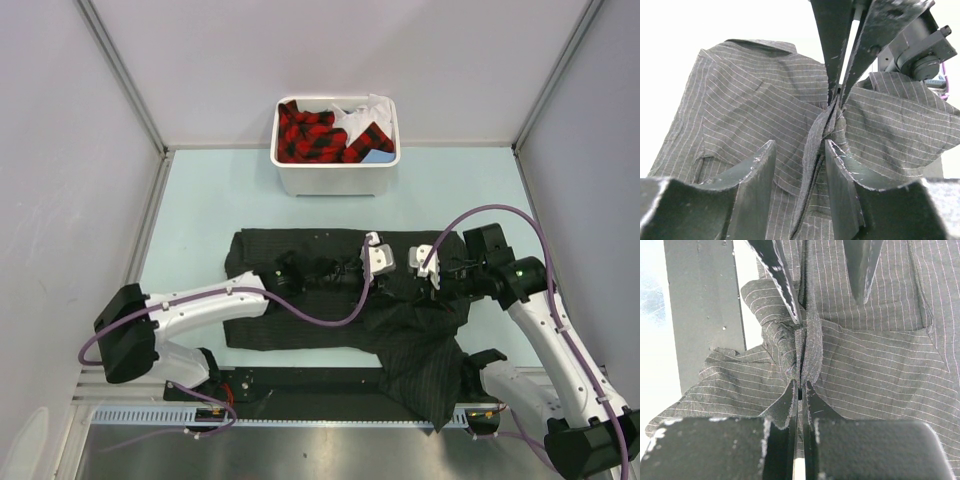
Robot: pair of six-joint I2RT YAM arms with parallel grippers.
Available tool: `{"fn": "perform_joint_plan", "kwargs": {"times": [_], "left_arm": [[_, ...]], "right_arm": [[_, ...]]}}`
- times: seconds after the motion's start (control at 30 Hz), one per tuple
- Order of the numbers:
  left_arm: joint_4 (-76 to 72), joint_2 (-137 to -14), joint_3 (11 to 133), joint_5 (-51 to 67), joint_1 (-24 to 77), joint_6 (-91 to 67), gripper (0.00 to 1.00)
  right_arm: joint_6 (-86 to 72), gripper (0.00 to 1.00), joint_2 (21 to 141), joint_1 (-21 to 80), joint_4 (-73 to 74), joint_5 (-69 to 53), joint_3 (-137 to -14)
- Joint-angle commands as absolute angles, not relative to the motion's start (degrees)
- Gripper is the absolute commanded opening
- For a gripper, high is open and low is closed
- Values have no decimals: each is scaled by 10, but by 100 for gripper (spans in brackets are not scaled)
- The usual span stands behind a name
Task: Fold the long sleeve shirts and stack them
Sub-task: Fold the shirt
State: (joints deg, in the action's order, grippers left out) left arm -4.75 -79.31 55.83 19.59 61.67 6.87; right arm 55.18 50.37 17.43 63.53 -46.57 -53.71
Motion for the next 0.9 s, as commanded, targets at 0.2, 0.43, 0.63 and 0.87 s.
{"fn": "perform_joint_plan", "kwargs": {"times": [0.2,0.43,0.63,0.87], "left_arm": [[-71,-802,561,240,613,76,53],[-62,-852,594,214,631,110,48],[-52,-851,609,202,634,113,0],[-4,-741,613,286,657,149,0]], "right_arm": [[554,0,507,178,623,-466,-545],[548,0,508,180,613,-469,-544],[547,15,498,180,619,-461,-541],[470,66,470,89,610,-454,-540]]}}
